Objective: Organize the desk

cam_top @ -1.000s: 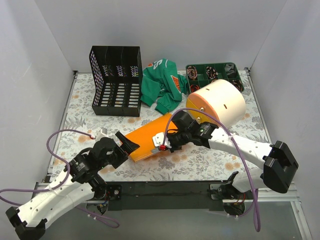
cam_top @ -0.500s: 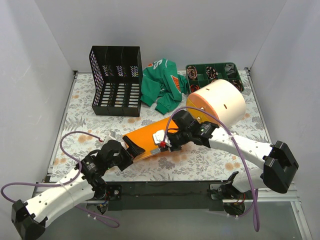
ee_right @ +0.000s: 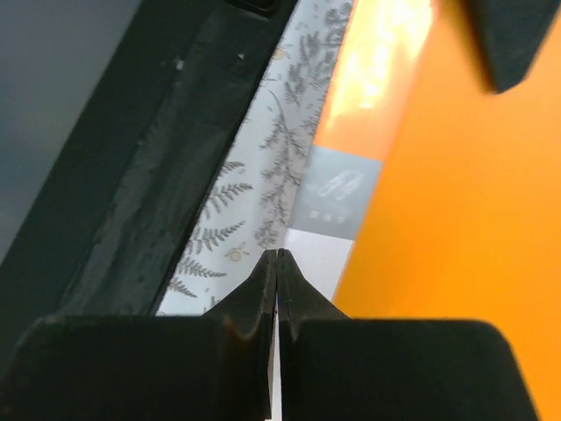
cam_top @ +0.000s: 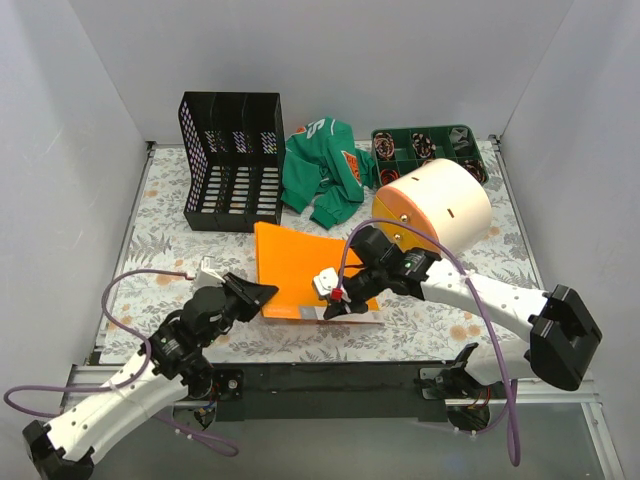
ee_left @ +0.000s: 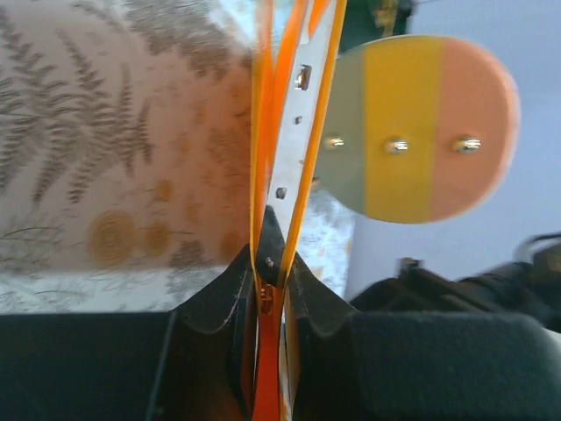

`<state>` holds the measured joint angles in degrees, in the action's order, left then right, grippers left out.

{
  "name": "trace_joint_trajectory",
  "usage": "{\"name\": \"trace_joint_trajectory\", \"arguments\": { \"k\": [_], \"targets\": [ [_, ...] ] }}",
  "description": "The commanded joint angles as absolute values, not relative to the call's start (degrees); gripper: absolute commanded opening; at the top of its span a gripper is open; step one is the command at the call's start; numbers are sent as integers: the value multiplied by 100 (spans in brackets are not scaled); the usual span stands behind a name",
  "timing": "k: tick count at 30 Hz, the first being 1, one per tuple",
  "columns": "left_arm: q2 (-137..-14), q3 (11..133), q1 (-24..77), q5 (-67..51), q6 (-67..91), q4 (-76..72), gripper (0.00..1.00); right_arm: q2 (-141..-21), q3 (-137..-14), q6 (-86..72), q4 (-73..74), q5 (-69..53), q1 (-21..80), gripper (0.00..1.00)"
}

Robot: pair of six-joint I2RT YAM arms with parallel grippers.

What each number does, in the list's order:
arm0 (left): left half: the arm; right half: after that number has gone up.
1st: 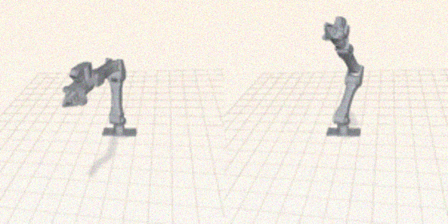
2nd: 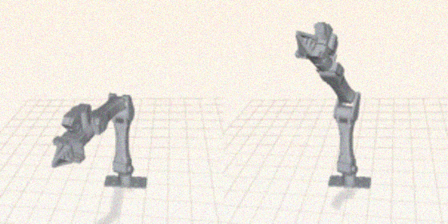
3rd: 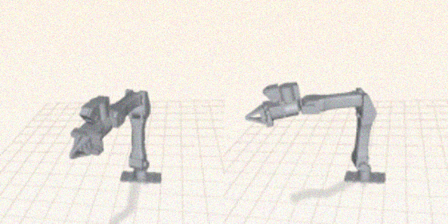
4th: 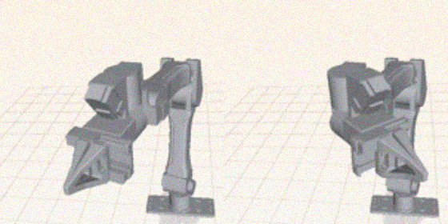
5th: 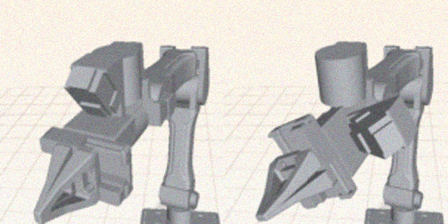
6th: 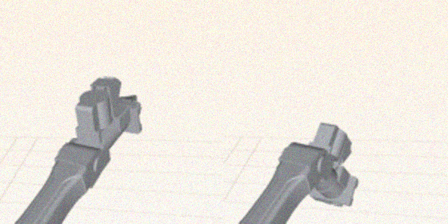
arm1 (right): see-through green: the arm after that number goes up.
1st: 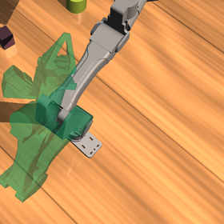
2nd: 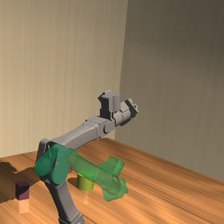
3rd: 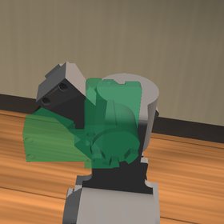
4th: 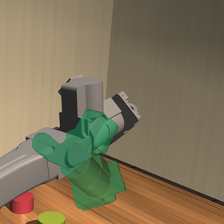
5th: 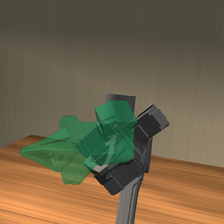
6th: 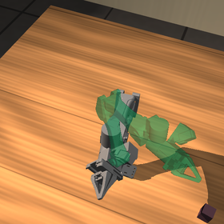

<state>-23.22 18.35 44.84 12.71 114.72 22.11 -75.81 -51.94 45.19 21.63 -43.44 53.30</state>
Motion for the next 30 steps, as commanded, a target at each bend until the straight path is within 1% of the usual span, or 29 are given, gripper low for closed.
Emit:
{"name": "trace_joint_trajectory", "arguments": {
  "k": [1,3,6,7,9,10,11,13,14,15,16,17,19,21,23,24,30],
  "targets": [
    [-1689,1977,4482,1424,12272,1924,6,-7392,-5308,4798,2583,-5053,5353,1],
    [-1355,2047,4482,1371,11780,2021,1,-7339,-5440,4799,2811,-5010,5344,1],
    [-1222,2416,4482,1231,10385,2161,0,-7216,-5791,4528,2988,-4589,5318,1],
    [-1256,2713,4482,1222,9797,2293,0,-7172,-5914,4431,3067,-4318,5222,1],
    [-1588,3074,4482,1047,8925,2469,0,-7040,-6255,4290,3102,-3984,4907,1],
    [-1782,3250,4482,863,8216,2539,0,-7005,-6380,4124,3137,-3868,4791,1],
    [-1967,3643,4482,731,7844,2679,0,-6996,-6520,4113,3190,-3745,4668,1],
    [-2608,4041,4482,458,7176,2838,0,-6987,-6968,4061,3321,-3490,4299,1],
    [-2810,4417,4482,222,6589,3022,0,-6996,-7135,4052,3374,-3481,4167,1],
    [-3230,4621,4482,81,6226,3084,0,-6996,-7433,4052,3445,-3515,3931,1],
    [-3400,4797,4482,10,5909,3181,0,-7013,-7618,4060,3506,-3550,3816,1],
    [-3567,5112,4482,-348,5306,3338,0,-7048,-7768,4061,3637,-3586,3710,1],
    [-3874,5351,4482,-597,4801,3454,0,-7127,-8206,4052,3796,-3778,3376,1],
    [-3981,5632,4482,-633,4406,3481,0,-7286,-8340,4052,3972,-4172,3130,1],
    [-4086,5783,4482,-694,4193,3463,0,-7408,-8280,4087,4025,-4393,3120,1],
    [-4113,5835,4482,-825,4027,3454,0,-7427,-8218,4104,4025,-4690,3120,99],
    [-4228,6100,4482,-1177,3858,3393,0,-7550,-8103,4175,4043,-5580,3120,100]
  ]
}}
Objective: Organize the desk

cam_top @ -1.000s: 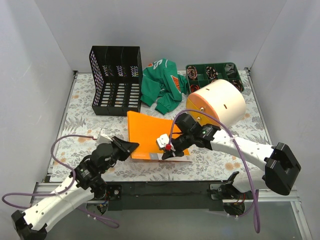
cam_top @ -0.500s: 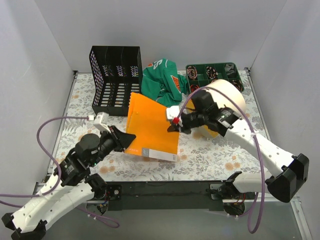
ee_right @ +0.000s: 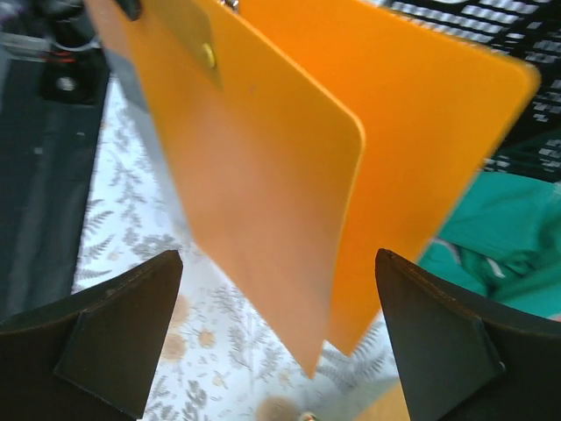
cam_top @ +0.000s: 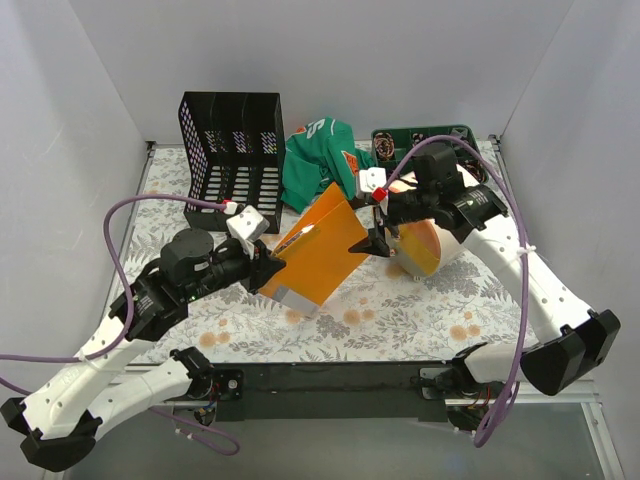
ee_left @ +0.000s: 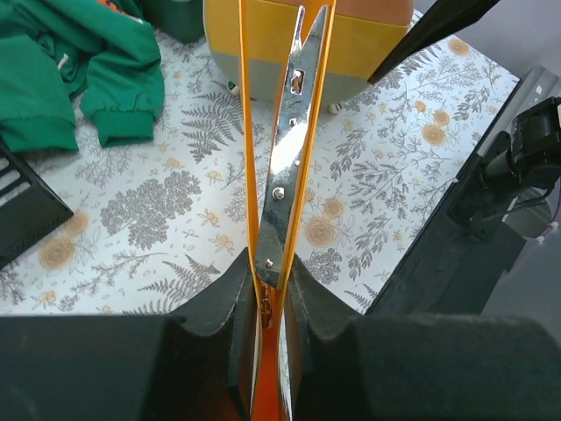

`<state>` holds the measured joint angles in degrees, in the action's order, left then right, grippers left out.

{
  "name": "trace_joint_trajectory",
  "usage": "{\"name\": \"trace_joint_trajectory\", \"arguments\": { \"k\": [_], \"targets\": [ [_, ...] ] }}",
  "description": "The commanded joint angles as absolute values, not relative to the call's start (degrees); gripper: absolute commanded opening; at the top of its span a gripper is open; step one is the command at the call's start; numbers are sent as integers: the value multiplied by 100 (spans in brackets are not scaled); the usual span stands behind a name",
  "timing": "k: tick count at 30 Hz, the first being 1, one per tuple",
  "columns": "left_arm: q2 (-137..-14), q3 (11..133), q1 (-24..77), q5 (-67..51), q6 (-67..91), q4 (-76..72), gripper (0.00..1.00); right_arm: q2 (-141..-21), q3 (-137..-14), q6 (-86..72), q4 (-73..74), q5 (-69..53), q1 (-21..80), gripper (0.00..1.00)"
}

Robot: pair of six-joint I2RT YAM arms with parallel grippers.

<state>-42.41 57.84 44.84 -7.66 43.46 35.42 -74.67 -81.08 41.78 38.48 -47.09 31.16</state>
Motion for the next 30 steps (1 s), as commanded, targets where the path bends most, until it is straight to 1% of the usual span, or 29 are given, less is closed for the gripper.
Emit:
{"name": "trace_joint_trajectory", "arguments": {
  "k": [1,4,7,8,9,10,12,13,15,17,18,20,21,22,23,24,26,27,28,29,30],
  "targets": [
    [-4219,6082,4482,-1387,3832,3358,0,-7611,-8121,4175,4034,-5607,3120,100],
    [-4149,6038,4482,-1774,3797,3235,0,-7716,-8209,4218,4008,-5485,3120,100],
    [-4122,6021,4482,-1889,3718,3261,0,-7743,-8262,4280,3999,-5589,3120,100],
    [-4096,5986,4482,-1881,3718,3252,0,-7761,-8262,4289,4034,-5703,3120,94],
    [-4070,5968,4482,-1846,3718,3226,0,-7761,-8210,4289,4043,-6017,3120,92],
    [-4061,5942,4482,-1828,3726,3156,0,-7787,-8174,4246,4043,-6212,3120,87],
    [-4061,5898,4482,-1793,3762,3068,0,-7831,-8078,4166,4060,-6773,3129,69],
    [-4078,5889,4482,-1784,3779,2980,0,-7875,-7981,4149,4087,-6898,3138,56],
    [-4096,5906,4482,-1784,3771,2909,0,-7866,-7893,4140,4122,-6891,3164,47],
    [-4105,5932,4482,-1793,3762,2839,0,-7779,-7822,4148,4113,-6593,3164,51],
    [-4096,5924,4482,-1810,3753,2830,0,-7726,-7814,4166,4105,-6296,3155,59],
    [-4052,5898,4482,-1819,3753,2760,0,-7594,-7717,4192,4096,-6214,3147,68],
    [-4043,5863,4482,-1828,3770,2725,0,-7568,-7682,4210,4096,-6327,3155,66],
    [-4034,5801,4482,-1828,3779,2646,0,-7541,-7647,4219,4104,-6441,3147,62],
    [-4052,5775,4482,-1846,3805,2611,0,-7550,-7603,4219,4104,-6555,3155,46],
    [-4060,5748,4482,-1846,3832,2558,0,-7567,-7594,4193,4096,-6774,3155,35],
    [-4078,5678,4482,-1837,3990,2391,0,-7602,-7594,4175,4113,-6925,3155,2],
    [-4069,5626,4482,-1820,4077,2321,0,-7603,-7594,4166,4113,-7004,3155,1],
    [-4052,5573,4482,-1811,4200,2146,2,-7576,-7611,4157,4113,-7040,3155,1],
    [-4026,5459,4482,-1767,4297,2066,8,-7550,-7620,4157,4105,-7049,3147,1],
    [-3938,5388,4482,-1697,4402,1961,23,-7515,-7646,4140,4096,-7058,3138,1]
  ]
}}
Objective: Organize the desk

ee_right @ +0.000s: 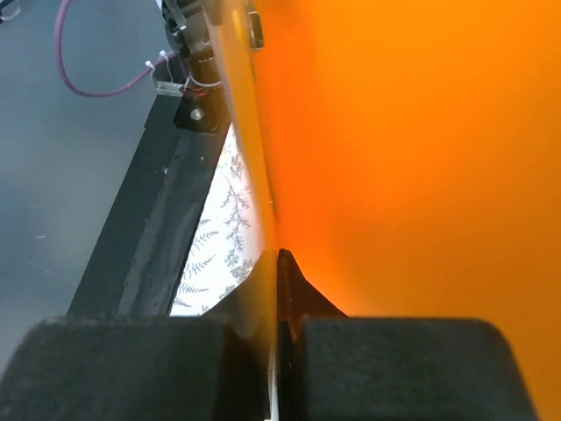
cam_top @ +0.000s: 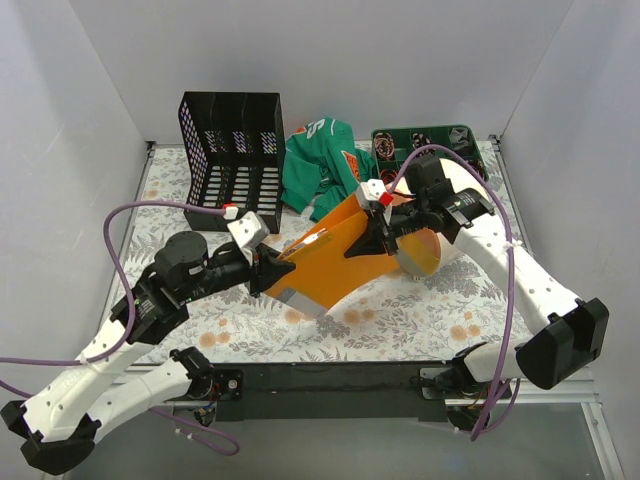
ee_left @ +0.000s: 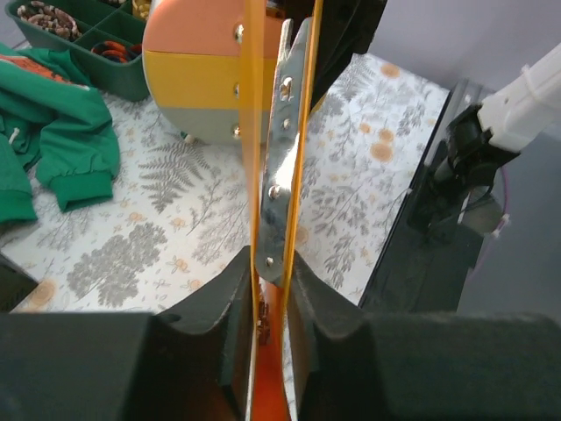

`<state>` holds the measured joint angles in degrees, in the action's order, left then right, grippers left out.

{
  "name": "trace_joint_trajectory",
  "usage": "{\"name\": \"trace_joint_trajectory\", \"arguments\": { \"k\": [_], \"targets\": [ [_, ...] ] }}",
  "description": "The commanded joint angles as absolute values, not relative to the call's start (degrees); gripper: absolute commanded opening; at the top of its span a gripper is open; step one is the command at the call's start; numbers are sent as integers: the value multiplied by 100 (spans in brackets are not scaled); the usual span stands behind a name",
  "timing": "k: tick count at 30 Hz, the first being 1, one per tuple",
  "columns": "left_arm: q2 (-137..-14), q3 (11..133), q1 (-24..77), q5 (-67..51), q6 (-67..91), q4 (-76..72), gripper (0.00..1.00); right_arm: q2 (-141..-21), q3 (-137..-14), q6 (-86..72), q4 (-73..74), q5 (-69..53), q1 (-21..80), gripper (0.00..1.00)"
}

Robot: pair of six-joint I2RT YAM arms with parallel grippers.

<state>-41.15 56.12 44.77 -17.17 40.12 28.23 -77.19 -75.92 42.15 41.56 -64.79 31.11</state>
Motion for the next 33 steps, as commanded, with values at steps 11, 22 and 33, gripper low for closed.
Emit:
{"name": "trace_joint_trajectory", "arguments": {
  "k": [11,22,33],
  "targets": [
    [-2585,4738,4482,-132,5107,1327,98,-7040,-7427,3841,3797,-7980,2453,1],
    [-1626,3086,4482,-1695,4438,205,98,-6715,-7365,3463,3314,-8867,2232,1],
    [-3067,2953,4482,-3146,4869,-1502,87,-6724,-7128,3155,2909,-9404,2224,1]
  ]
}}
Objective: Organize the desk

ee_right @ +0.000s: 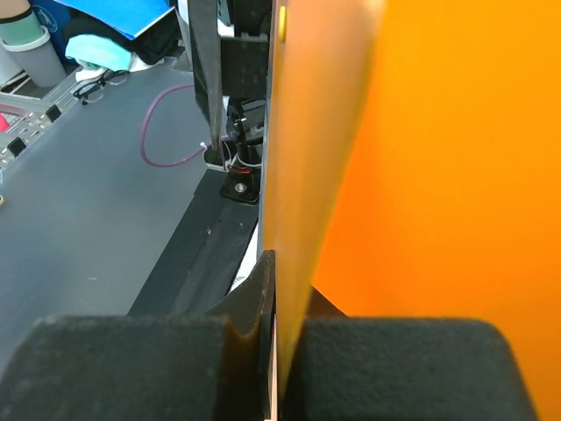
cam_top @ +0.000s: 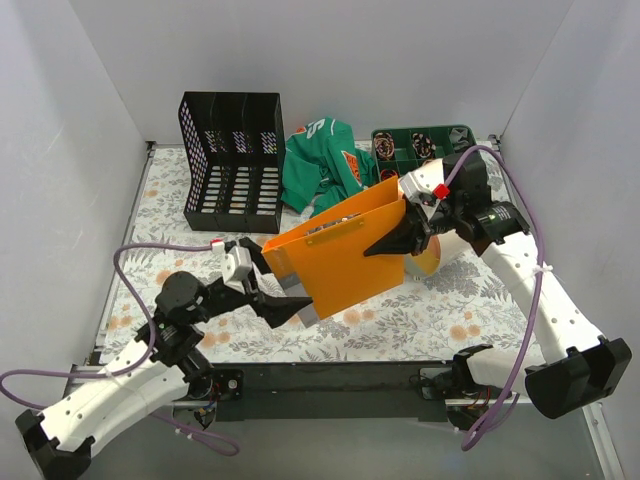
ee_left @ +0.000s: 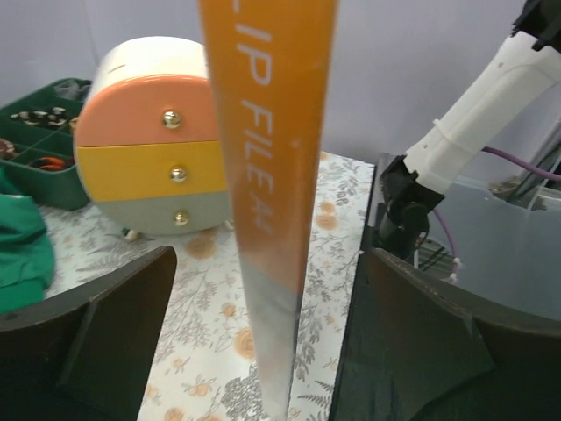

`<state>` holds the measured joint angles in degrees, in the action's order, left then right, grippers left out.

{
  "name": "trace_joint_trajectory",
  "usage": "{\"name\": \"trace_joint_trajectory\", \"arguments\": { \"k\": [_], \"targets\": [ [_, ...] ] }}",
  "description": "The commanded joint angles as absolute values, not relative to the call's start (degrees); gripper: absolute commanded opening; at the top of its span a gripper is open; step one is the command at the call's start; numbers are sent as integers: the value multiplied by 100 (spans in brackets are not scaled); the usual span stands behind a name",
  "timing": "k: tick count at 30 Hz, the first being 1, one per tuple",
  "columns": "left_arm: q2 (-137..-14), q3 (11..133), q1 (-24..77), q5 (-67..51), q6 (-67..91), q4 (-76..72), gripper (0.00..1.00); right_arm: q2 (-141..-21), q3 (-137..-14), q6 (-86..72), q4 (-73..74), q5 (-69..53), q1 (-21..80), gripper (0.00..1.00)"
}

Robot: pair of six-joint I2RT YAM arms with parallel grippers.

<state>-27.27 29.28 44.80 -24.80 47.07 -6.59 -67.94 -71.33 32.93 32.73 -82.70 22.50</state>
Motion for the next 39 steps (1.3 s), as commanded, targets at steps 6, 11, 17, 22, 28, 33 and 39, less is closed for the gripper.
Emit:
{"name": "trace_joint_trajectory", "arguments": {
  "k": [6,11,17,22,28,33,39],
  "targets": [
    [-3033,3041,4482,-2289,4965,-1407,0,-6548,-6987,3007,2725,-8983,2215,1],
    [-2270,2935,4482,-539,5150,-889,0,-6390,-6969,2496,2373,-7757,2206,84],
    [-2074,3603,4482,2019,5054,825,0,-5846,-7347,2409,2391,-5507,1732,98],
    [-2433,4121,4482,3021,4361,660,0,-5573,-6936,2259,2233,-5352,1240,98],
    [-3556,5009,4482,3454,3122,-148,0,-5247,-5671,1855,1302,-5888,1108,98],
    [-4288,5492,4456,3498,2279,-421,0,-5168,-5195,1924,905,-6372,1072,98],
    [-5070,5844,3684,2281,2504,-440,0,-5115,-4799,2101,765,-6469,1063,98]
  ]
}}
